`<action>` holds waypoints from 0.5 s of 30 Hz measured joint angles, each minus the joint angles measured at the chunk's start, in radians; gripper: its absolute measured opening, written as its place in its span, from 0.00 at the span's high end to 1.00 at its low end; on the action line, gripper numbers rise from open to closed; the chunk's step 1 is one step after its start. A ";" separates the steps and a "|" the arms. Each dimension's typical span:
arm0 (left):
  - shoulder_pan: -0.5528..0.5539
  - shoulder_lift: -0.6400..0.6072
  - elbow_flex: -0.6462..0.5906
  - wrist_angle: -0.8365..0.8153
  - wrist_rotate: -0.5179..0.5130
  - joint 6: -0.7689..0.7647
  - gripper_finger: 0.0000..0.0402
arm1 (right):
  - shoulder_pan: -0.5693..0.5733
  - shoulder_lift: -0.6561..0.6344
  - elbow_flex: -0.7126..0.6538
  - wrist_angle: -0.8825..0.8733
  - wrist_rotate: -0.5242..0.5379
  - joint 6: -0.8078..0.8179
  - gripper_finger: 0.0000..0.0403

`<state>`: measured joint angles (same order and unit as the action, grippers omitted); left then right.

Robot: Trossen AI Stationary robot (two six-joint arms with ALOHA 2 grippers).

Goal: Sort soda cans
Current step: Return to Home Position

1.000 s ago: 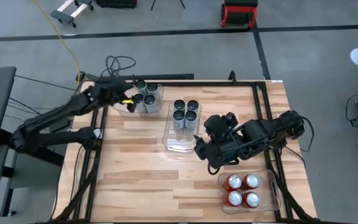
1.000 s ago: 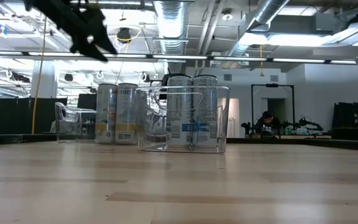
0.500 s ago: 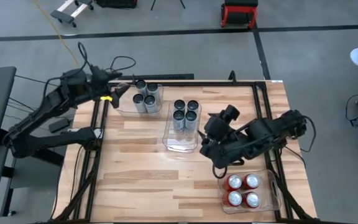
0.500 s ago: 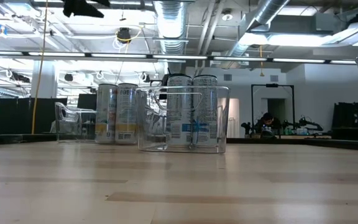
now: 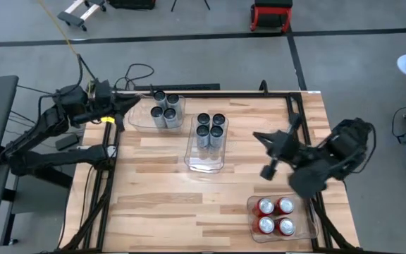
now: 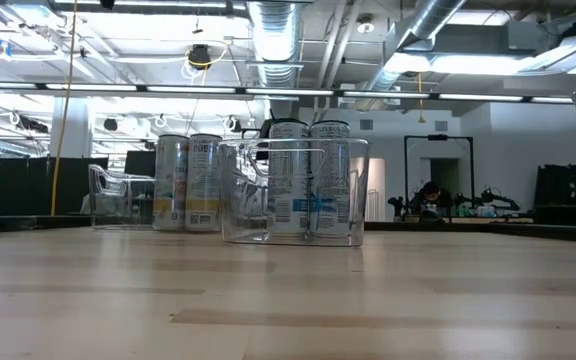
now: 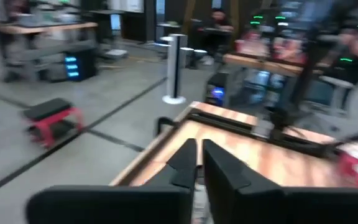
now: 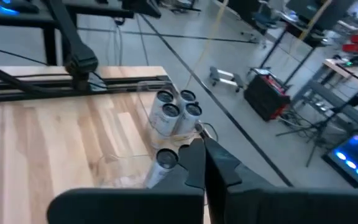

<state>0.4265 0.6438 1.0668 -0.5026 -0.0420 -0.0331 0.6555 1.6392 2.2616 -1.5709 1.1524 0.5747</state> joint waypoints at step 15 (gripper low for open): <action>-0.200 0.048 -0.135 0.234 0.089 -0.057 1.00 | 0.108 -0.146 -0.010 0.000 0.004 -0.102 0.99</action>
<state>0.2267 0.6915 0.9317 -0.2687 0.0466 -0.0904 0.7633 1.4936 2.2520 -1.5707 1.1560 0.4729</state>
